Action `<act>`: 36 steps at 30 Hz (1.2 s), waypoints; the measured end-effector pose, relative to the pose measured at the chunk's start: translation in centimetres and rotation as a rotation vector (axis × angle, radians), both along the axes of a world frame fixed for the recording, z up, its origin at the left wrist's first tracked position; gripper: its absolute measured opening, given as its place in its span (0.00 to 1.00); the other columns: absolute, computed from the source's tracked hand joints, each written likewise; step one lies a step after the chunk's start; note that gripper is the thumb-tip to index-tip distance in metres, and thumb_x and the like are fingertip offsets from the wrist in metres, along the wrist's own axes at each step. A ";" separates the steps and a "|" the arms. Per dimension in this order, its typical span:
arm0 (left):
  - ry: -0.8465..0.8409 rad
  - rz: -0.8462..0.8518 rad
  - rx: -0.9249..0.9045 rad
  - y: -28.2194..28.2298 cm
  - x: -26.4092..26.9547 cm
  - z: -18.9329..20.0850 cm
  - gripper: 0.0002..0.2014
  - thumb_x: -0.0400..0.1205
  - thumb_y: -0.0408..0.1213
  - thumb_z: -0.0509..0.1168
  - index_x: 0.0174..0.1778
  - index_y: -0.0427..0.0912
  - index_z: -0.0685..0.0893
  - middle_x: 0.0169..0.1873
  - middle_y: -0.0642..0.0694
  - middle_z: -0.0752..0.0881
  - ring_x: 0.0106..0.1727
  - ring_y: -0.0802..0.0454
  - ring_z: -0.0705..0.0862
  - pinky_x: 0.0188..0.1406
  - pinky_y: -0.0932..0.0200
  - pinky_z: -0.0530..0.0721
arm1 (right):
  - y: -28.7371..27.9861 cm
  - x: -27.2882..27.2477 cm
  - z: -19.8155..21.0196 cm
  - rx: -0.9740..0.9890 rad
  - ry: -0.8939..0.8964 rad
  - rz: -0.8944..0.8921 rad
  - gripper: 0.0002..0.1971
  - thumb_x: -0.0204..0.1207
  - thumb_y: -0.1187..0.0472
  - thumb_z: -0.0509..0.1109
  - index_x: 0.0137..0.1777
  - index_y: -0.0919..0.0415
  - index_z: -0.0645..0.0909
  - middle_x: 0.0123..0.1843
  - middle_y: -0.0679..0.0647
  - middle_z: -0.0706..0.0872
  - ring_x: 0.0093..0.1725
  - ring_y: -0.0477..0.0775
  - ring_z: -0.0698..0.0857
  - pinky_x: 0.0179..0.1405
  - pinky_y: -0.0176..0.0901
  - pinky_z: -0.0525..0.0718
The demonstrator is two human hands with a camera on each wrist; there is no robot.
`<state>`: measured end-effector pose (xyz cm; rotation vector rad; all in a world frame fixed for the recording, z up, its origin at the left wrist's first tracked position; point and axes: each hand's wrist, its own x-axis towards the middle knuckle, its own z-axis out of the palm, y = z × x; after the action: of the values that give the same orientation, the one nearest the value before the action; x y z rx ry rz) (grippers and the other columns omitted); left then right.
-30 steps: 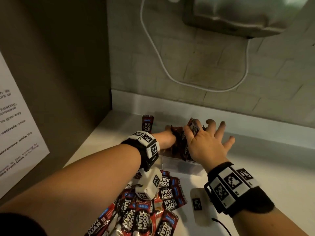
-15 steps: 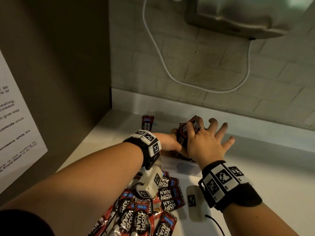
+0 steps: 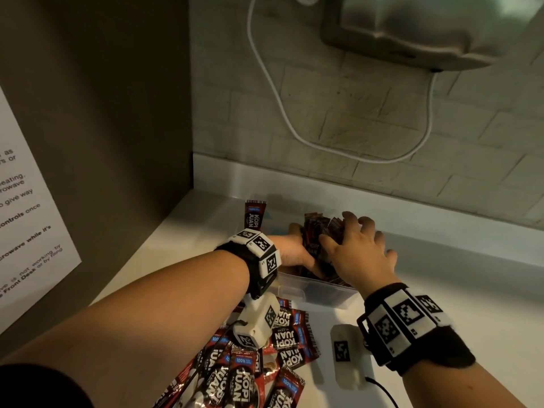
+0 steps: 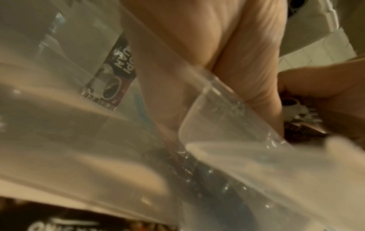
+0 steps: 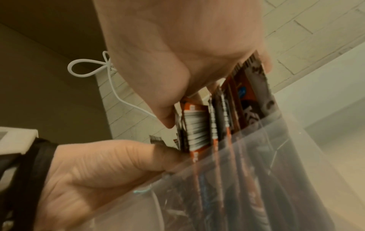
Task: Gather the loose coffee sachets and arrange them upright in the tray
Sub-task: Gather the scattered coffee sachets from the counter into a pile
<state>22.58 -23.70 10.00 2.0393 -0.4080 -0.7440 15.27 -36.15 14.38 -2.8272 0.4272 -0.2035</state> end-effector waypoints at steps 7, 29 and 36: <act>-0.061 -0.057 0.106 -0.9 -0.4 0.4 0.48 0.75 0.49 0.74 0.82 0.41 0.51 0.73 0.40 0.72 0.72 0.42 0.73 0.75 0.48 0.72 | -0.6 0.5 -0.2 0.075 -0.047 0.039 0.32 0.81 0.37 0.53 0.82 0.45 0.52 0.82 0.54 0.59 0.79 0.65 0.61 0.73 0.69 0.62; 0.053 0.029 0.055 -3.0 -1.4 1.6 0.67 0.54 0.64 0.79 0.83 0.51 0.46 0.73 0.42 0.75 0.72 0.42 0.76 0.71 0.45 0.77 | -3.0 -0.3 -2.1 1.242 -0.239 -0.006 0.23 0.82 0.41 0.59 0.68 0.54 0.77 0.60 0.56 0.87 0.58 0.58 0.87 0.63 0.59 0.83; 0.216 0.139 -0.071 -3.9 -2.4 1.9 0.56 0.56 0.67 0.79 0.75 0.46 0.62 0.60 0.41 0.84 0.61 0.44 0.86 0.63 0.44 0.84 | -3.2 -0.3 -2.8 1.295 -0.234 0.059 0.26 0.76 0.37 0.64 0.67 0.53 0.78 0.61 0.58 0.88 0.60 0.58 0.87 0.66 0.60 0.81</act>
<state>20.19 -27.59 11.87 1.8765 -0.1642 -0.8418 14.94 -39.30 11.55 -1.5206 0.2603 -0.1534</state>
